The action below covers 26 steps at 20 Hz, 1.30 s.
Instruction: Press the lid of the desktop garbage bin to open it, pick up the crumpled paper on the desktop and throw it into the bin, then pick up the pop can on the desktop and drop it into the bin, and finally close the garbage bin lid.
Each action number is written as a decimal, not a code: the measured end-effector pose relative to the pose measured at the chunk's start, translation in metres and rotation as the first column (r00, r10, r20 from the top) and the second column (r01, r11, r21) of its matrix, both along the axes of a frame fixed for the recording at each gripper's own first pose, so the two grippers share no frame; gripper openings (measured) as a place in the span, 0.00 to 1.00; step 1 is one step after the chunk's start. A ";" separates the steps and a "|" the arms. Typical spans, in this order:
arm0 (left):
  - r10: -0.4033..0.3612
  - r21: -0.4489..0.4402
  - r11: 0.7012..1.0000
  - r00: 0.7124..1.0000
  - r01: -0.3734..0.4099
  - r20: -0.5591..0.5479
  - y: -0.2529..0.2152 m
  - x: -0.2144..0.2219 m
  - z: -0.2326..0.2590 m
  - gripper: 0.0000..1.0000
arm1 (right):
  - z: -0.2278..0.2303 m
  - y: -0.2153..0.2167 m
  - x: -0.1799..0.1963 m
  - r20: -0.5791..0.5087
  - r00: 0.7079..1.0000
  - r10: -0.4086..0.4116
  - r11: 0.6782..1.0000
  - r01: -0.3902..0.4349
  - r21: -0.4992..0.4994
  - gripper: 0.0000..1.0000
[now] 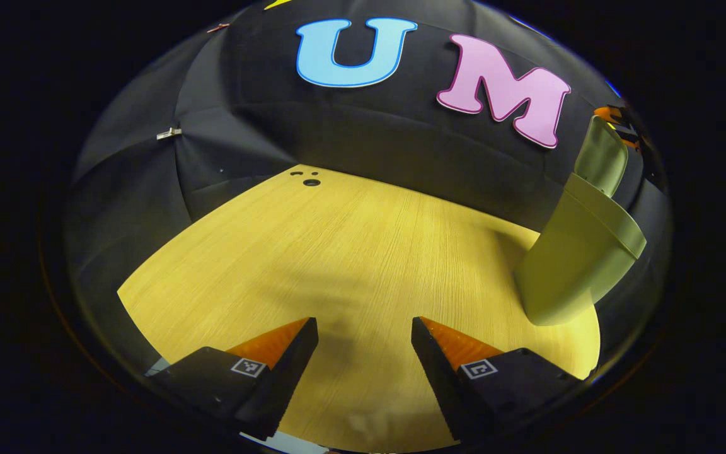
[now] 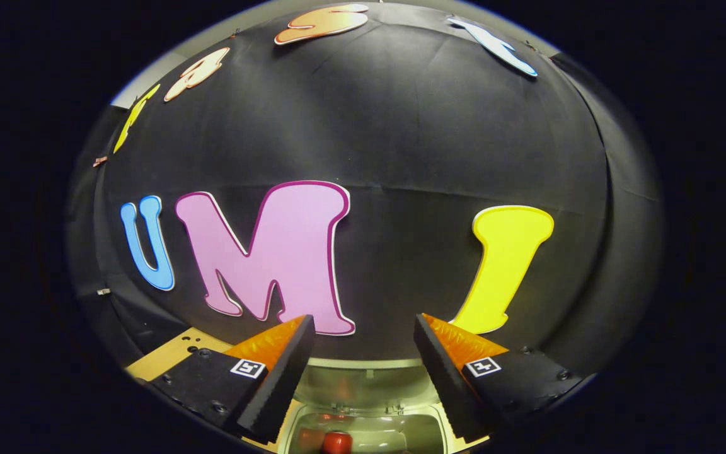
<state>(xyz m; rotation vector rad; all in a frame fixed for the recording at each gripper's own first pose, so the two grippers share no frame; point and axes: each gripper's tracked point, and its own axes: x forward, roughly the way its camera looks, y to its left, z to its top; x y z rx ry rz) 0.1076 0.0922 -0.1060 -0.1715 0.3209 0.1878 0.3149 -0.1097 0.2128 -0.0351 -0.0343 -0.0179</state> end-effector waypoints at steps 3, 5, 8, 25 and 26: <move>-0.008 -0.002 1.000 1.000 0.008 0.000 0.001 -0.006 -0.002 0.96 | -0.005 0.001 -0.011 -0.015 1.000 -0.001 1.000 0.001 0.004 0.96; -0.012 -0.003 1.000 1.000 0.012 0.001 0.003 -0.011 -0.004 0.96 | -0.010 0.000 -0.020 -0.021 1.000 -0.010 1.000 0.010 0.024 0.96; -0.031 -0.004 1.000 1.000 0.031 0.002 0.003 -0.017 -0.005 0.96 | -0.020 0.000 -0.038 -0.028 0.999 -0.025 0.999 0.026 0.020 0.96; -0.162 0.067 0.984 0.986 0.164 -0.028 -0.006 -0.014 -0.012 0.96 | -0.157 0.006 -0.111 -0.224 0.972 -0.066 0.997 0.073 0.023 0.99; -0.168 0.072 0.983 0.985 0.170 -0.031 -0.007 -0.012 -0.012 0.96 | -0.165 0.005 -0.112 -0.237 0.969 -0.066 0.997 0.075 0.027 0.99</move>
